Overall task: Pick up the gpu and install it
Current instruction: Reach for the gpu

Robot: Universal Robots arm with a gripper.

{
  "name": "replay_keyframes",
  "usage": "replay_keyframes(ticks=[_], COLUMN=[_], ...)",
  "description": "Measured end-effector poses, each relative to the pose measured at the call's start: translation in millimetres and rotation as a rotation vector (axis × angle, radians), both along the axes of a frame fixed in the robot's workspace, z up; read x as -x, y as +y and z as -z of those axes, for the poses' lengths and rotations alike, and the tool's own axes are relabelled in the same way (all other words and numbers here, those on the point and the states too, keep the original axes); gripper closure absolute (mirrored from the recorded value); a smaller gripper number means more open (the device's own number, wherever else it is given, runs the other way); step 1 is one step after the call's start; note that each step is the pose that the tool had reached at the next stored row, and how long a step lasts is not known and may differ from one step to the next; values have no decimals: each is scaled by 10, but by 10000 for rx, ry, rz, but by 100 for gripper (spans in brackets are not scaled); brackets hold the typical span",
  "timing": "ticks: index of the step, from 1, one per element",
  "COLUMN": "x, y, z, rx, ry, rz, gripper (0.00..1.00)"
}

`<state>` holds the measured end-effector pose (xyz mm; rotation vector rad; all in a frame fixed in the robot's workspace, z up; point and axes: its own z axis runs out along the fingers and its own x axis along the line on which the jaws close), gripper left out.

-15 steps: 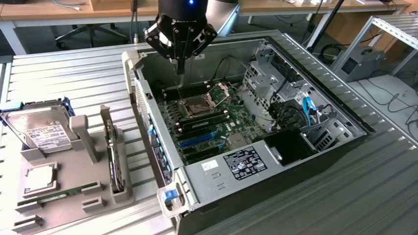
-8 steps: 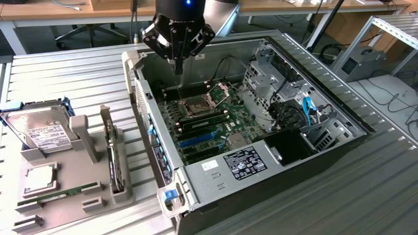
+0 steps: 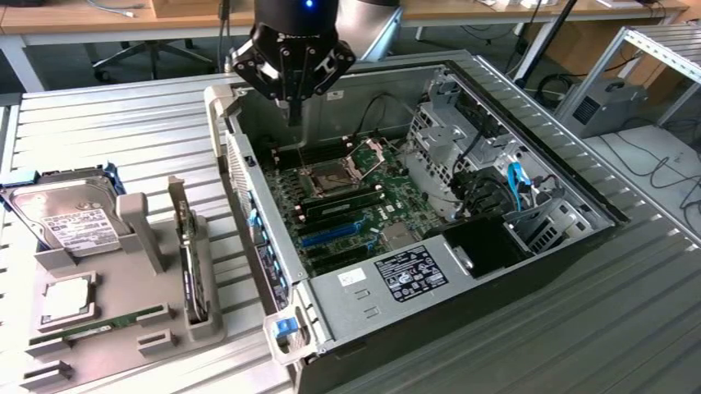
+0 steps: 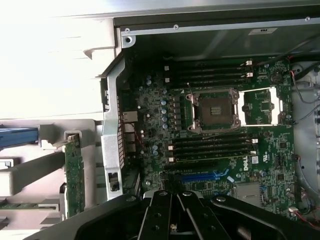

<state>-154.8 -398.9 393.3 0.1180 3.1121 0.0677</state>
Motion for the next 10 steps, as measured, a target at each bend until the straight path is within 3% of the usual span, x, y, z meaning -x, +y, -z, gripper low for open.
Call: replay_keyframes(ticks=[10], x=[69], y=[0], z=[0], rx=[0], ry=[0], rz=[-1], gripper=[89])
